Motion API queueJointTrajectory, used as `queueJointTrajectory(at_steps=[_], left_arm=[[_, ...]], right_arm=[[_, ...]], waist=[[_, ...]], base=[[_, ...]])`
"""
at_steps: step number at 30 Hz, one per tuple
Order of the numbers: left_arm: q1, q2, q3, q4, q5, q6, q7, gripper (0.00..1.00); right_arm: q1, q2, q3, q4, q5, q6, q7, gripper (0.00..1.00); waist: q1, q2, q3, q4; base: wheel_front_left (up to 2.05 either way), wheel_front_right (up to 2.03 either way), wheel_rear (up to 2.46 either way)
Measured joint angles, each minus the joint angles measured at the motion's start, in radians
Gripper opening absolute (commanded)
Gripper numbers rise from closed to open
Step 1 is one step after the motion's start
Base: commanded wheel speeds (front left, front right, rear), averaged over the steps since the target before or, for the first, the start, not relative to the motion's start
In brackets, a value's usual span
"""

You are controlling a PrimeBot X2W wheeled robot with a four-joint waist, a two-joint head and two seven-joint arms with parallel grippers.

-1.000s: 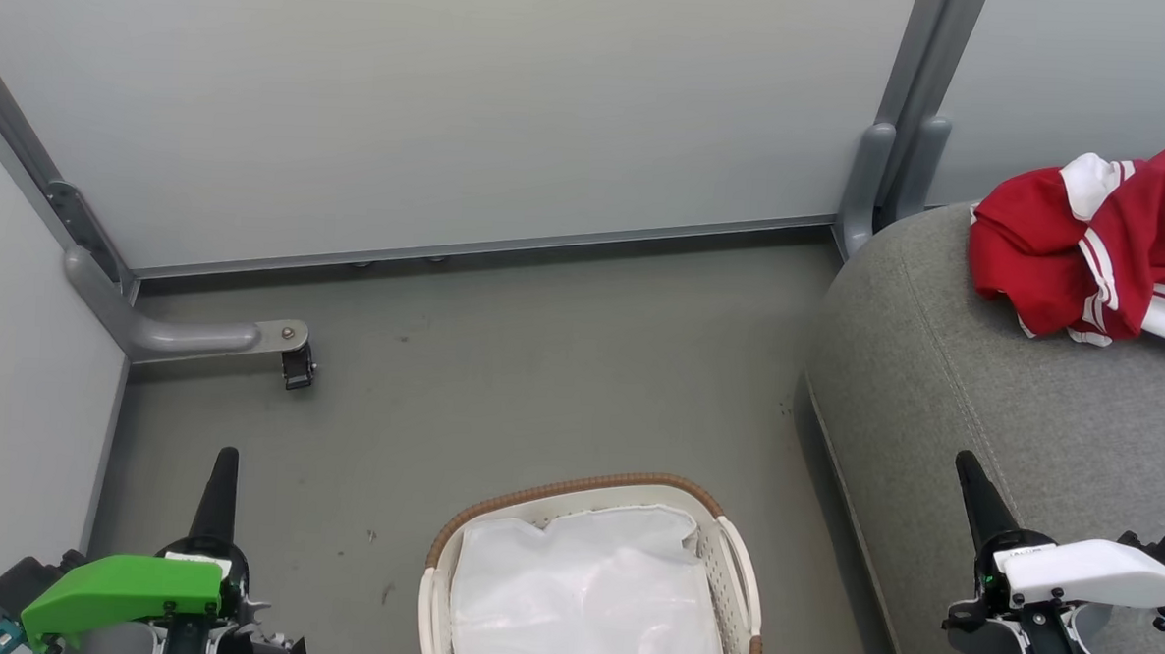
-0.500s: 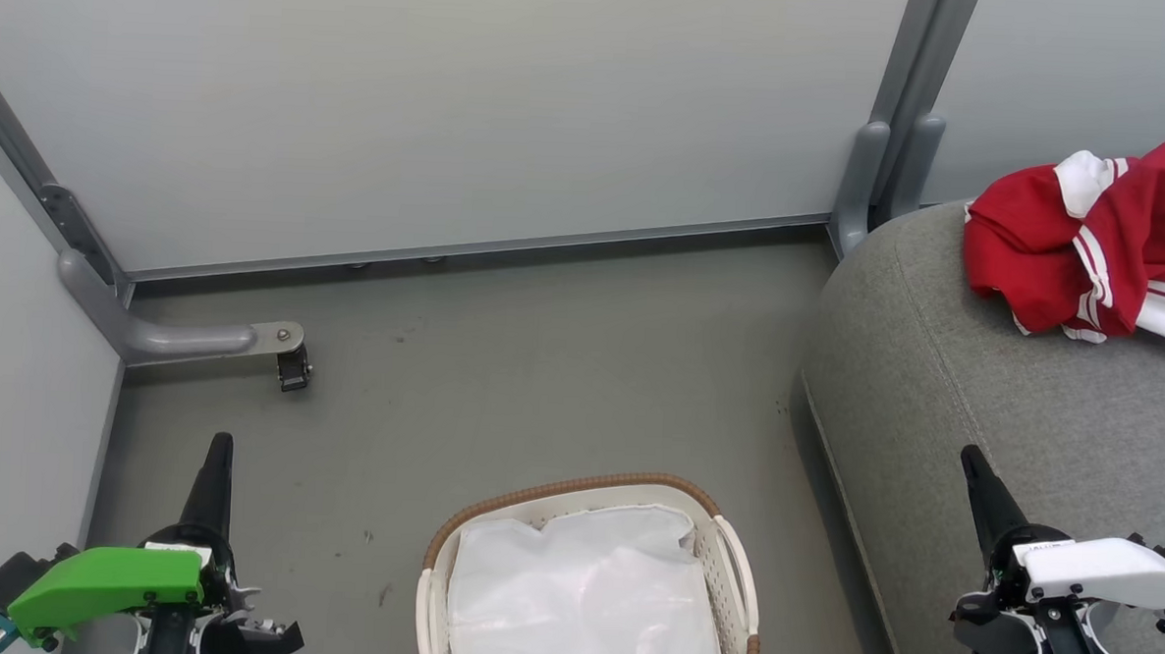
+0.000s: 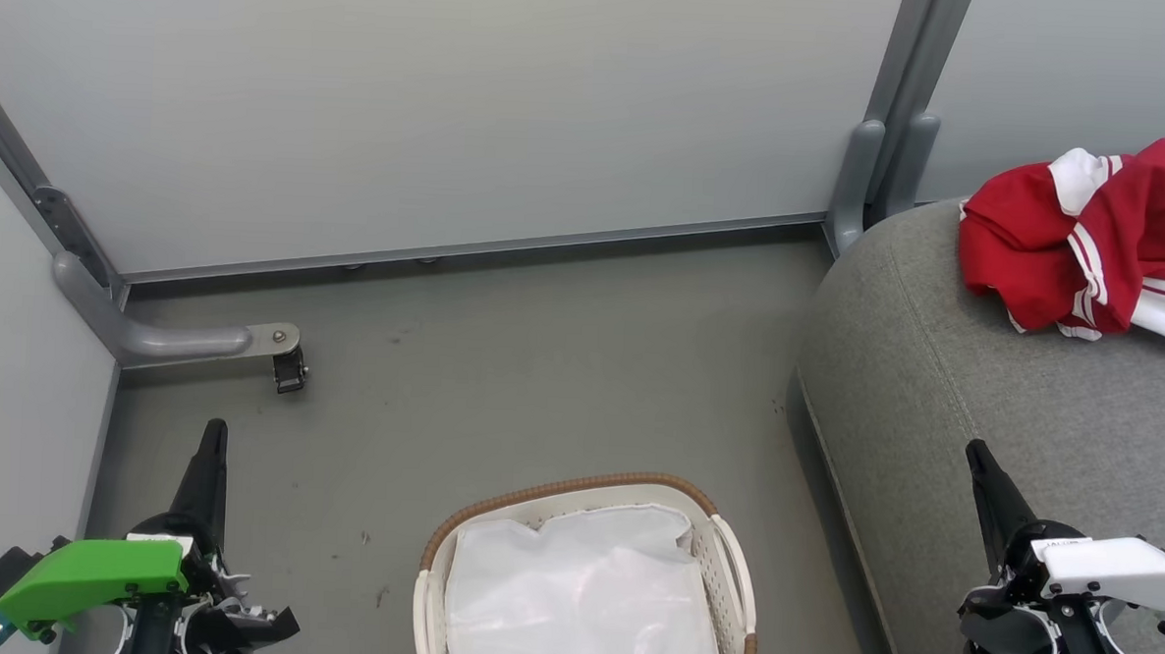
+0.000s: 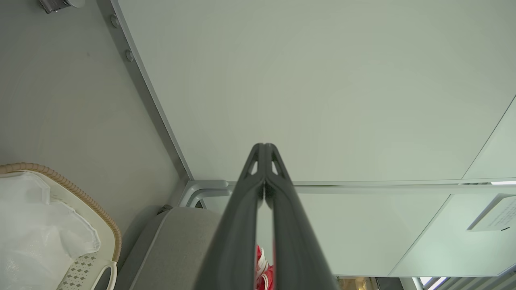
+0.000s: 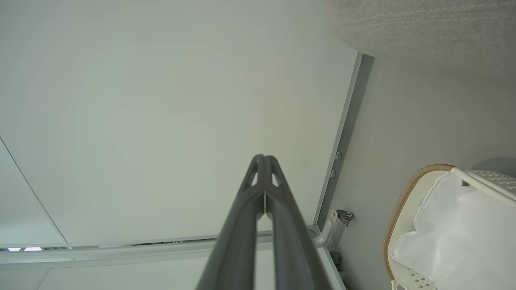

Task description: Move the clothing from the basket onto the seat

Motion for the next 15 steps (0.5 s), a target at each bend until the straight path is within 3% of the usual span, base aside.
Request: queueJointTrajectory(at_steps=[15], left_arm=[[-0.006,0.000,0.005,-0.002,-0.027,-0.001,0.007,0.00]], right_arm=[[0.000,0.000,-0.005,-0.002,0.027,0.000,0.007,0.00]], waist=[[0.0000,0.0000,0.000,-0.002]], base=[[0.00,0.00,0.00]])
